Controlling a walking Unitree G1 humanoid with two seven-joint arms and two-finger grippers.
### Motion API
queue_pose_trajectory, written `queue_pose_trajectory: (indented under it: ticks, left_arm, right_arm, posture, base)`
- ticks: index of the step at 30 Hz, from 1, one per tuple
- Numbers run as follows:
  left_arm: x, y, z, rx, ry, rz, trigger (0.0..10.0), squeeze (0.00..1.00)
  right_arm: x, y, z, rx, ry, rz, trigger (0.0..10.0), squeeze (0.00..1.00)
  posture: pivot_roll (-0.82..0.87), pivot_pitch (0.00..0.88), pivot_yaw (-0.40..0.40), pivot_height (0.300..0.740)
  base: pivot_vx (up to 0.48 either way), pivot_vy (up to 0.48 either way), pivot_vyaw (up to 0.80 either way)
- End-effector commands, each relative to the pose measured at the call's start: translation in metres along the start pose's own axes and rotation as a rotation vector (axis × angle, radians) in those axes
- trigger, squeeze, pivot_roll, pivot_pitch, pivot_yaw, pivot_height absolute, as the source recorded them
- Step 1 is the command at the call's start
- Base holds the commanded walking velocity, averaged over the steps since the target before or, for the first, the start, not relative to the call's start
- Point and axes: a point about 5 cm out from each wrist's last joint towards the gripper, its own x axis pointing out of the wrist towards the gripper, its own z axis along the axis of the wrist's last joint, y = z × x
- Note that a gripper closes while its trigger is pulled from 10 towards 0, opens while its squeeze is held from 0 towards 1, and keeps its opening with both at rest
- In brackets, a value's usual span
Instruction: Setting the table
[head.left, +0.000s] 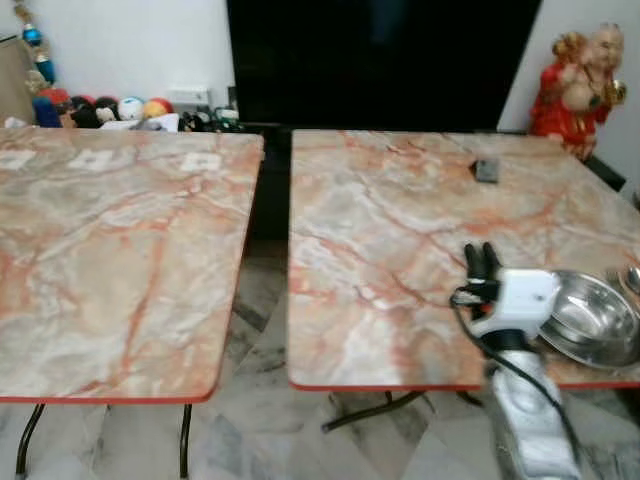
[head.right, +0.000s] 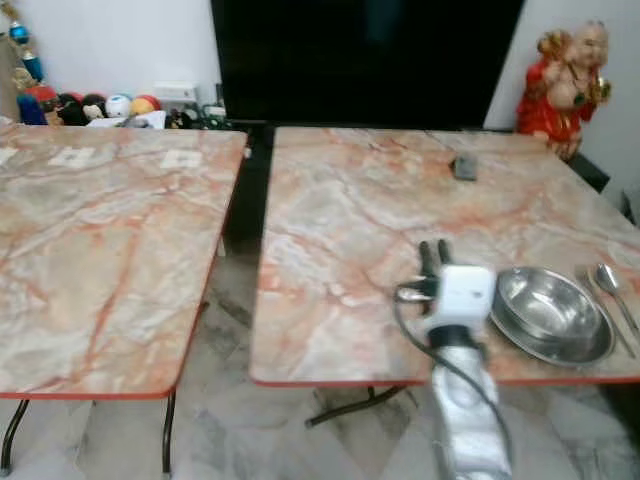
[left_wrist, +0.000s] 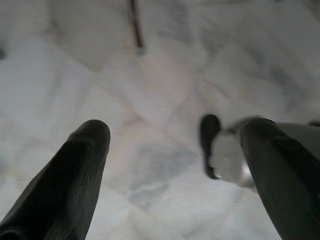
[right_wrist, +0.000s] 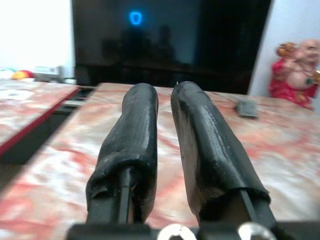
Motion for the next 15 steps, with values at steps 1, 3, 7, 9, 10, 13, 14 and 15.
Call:
queue_pose_trajectory:
  ticks: [1, 3, 7, 9, 10, 13, 14, 15]
  left_arm:
    - [-0.0007, -0.0051, -0.005, -0.016, 0.016, -0.008, 10.0, 0.0]
    - [-0.0008, -0.005, -0.0051, -0.017, 0.017, -0.007, 10.0, 0.0]
    - [-0.0009, -0.0049, -0.0056, -0.019, 0.02, -0.005, 10.0, 0.0]
    - [-0.0009, -0.0049, -0.0058, -0.019, 0.021, -0.004, 10.0, 0.0]
    - [-0.0009, -0.0049, -0.0058, -0.019, 0.021, -0.004, 10.0, 0.0]
    - [-0.0011, -0.0042, -0.0061, -0.019, 0.021, -0.003, 10.0, 0.0]
    - [-0.0013, -0.0033, -0.0065, -0.018, 0.022, -0.002, 10.0, 0.0]
    - [-0.0015, -0.0028, -0.0068, -0.017, 0.022, -0.001, 10.0, 0.0]
  right_arm:
    - [-0.001, -0.0102, 0.0012, -0.033, 0.0, -0.021, 10.0, 0.0]
    - [-0.0013, -0.0098, 0.0007, -0.037, 0.002, -0.017, 10.0, 0.0]
    - [-0.0016, -0.0096, 0.0001, -0.036, 0.005, -0.016, 10.0, 0.0]
    - [-0.0018, -0.0096, -0.0006, -0.036, 0.008, -0.018, 10.0, 0.0]
    - [-0.0018, -0.0096, -0.0006, -0.036, 0.008, -0.018, 10.0, 0.0]
    - [-0.0023, -0.0113, -0.0026, -0.03, 0.015, -0.03, 10.0, 0.0]
    - [-0.0024, -0.0112, -0.0026, -0.027, 0.016, -0.03, 10.0, 0.0]
    - [-0.0023, -0.0113, -0.0026, -0.028, 0.015, -0.03, 10.0, 0.0]
  posture:
    - [0.0, 0.033, -0.019, 0.74]
    - [0.0, 0.033, -0.019, 0.74]
    - [0.0, 0.037, -0.019, 0.74]
    - [0.0, 0.037, -0.019, 0.74]
    - [0.0, 0.037, -0.019, 0.74]
    - [0.0, 0.037, -0.019, 0.74]
    - [0.0, 0.04, -0.02, 0.74]
    - [0.0, 0.041, -0.02, 0.74]
  base:
    - [0.0, 0.48, 0.0]
    - [0.0, 0.48, 0.57]
    - [0.0, 0.48, 0.64]
    - [0.0, 0.48, 0.49]
    - [0.0, 0.48, 0.49]
    - [0.0, 0.0, 0.0]
    - [0.0, 0.0, 0.0]
    - [0.0, 0.0, 0.0]
